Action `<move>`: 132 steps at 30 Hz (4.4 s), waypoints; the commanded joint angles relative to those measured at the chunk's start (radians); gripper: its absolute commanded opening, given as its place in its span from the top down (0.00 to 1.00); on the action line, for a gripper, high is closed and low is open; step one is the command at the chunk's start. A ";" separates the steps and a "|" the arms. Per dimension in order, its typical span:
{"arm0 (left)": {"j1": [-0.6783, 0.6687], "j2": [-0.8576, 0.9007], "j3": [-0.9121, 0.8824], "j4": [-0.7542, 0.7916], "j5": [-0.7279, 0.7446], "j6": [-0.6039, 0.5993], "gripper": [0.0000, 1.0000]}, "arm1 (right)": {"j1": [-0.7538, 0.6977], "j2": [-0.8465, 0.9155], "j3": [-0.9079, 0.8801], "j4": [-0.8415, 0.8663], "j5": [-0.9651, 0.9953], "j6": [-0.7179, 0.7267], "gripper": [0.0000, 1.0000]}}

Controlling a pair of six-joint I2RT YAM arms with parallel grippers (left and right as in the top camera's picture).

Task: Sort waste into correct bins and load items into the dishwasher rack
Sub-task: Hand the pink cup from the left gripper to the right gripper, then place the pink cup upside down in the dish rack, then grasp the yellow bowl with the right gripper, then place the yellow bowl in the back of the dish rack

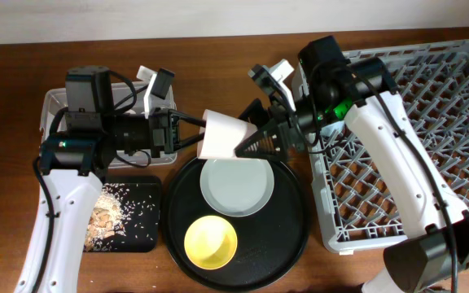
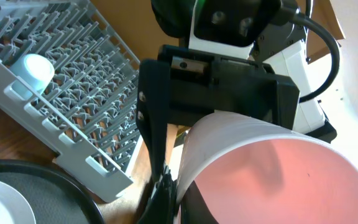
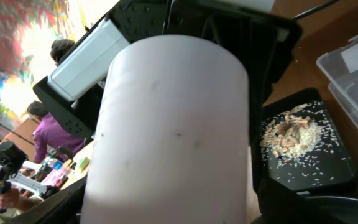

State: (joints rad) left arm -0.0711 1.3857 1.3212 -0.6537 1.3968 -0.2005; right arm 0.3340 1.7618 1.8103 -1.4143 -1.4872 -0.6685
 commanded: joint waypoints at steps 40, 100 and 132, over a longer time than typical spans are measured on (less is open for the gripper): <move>-0.005 0.007 0.005 -0.351 -0.830 0.060 0.37 | -0.270 -0.004 -0.171 -0.045 1.545 0.781 0.66; 0.422 0.007 0.005 -0.478 -1.245 -0.053 0.01 | 0.934 0.307 -0.269 0.420 1.524 1.178 0.96; 0.422 0.007 0.005 -0.478 -1.245 -0.053 0.01 | -0.901 0.467 -0.007 0.469 0.209 0.415 0.77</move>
State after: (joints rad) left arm 0.3447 1.3914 1.3258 -1.1324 0.1558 -0.2474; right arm -0.5236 2.2230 1.8000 -0.8989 -1.3491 -0.2501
